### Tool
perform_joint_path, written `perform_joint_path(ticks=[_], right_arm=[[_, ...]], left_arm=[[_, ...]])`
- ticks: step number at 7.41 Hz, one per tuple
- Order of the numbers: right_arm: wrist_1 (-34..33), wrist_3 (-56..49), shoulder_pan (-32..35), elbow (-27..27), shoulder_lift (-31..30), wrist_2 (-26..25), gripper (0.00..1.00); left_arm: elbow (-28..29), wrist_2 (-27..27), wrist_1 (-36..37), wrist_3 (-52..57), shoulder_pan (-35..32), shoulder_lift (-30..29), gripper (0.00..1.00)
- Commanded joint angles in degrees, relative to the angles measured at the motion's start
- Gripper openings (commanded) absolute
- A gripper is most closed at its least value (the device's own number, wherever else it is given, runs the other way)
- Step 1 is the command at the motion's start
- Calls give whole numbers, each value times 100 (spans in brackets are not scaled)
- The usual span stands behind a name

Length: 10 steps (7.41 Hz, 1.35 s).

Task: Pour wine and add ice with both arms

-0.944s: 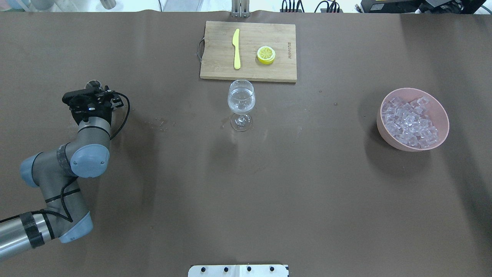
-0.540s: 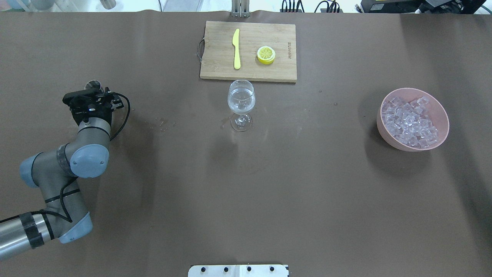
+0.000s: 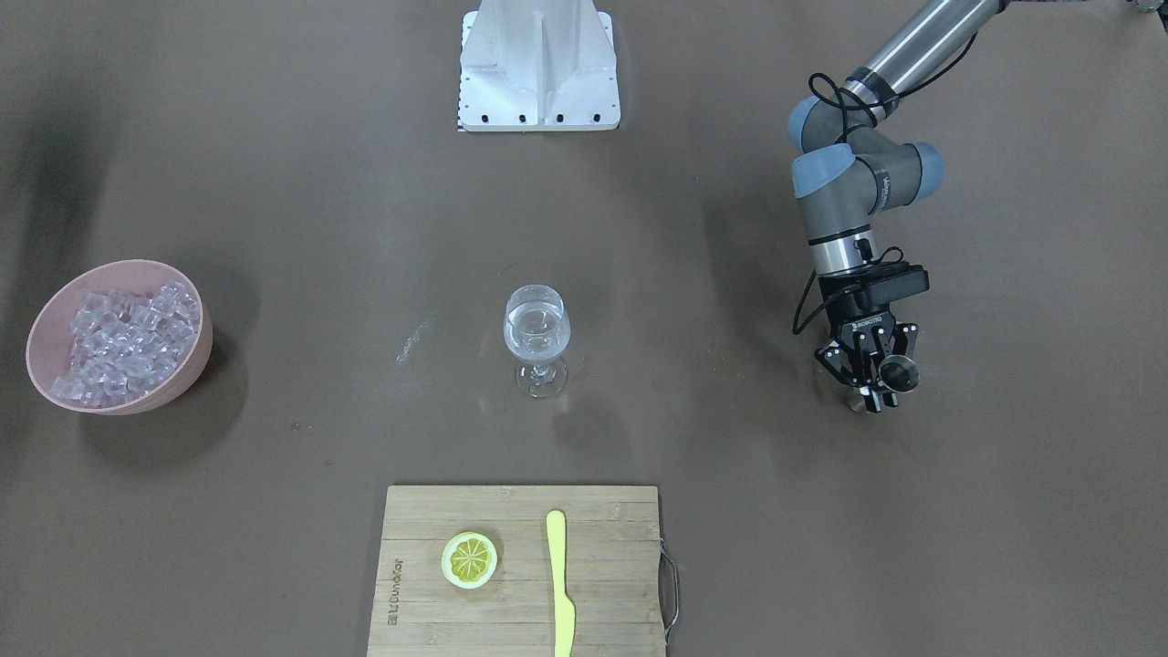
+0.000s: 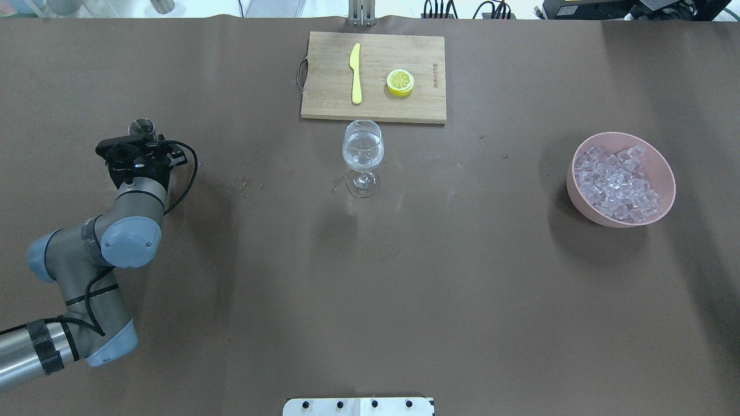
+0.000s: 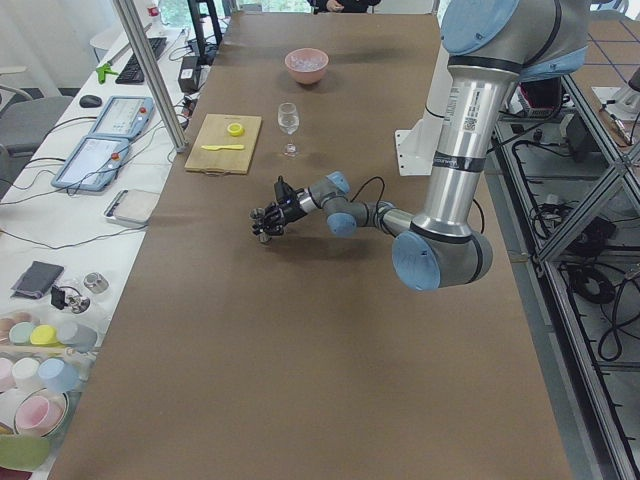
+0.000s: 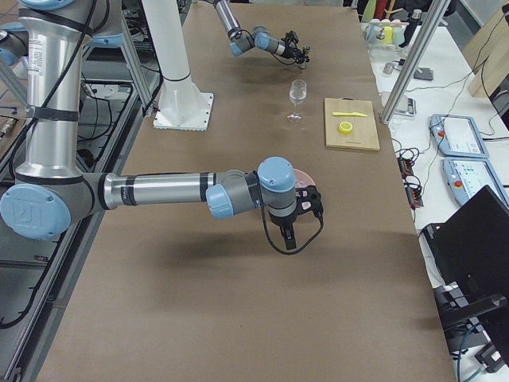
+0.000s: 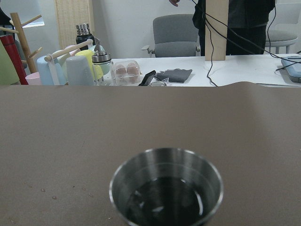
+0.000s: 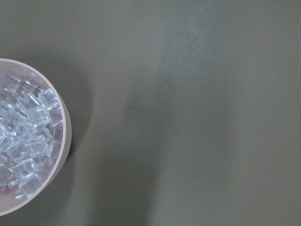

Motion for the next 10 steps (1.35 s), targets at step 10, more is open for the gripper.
perform_joint_path(ticks=[10], right_arm=[[0, 0, 61, -142, 105, -9, 100]], left_arm=[[-1352, -2988, -1978, 4172, -87, 287, 0]])
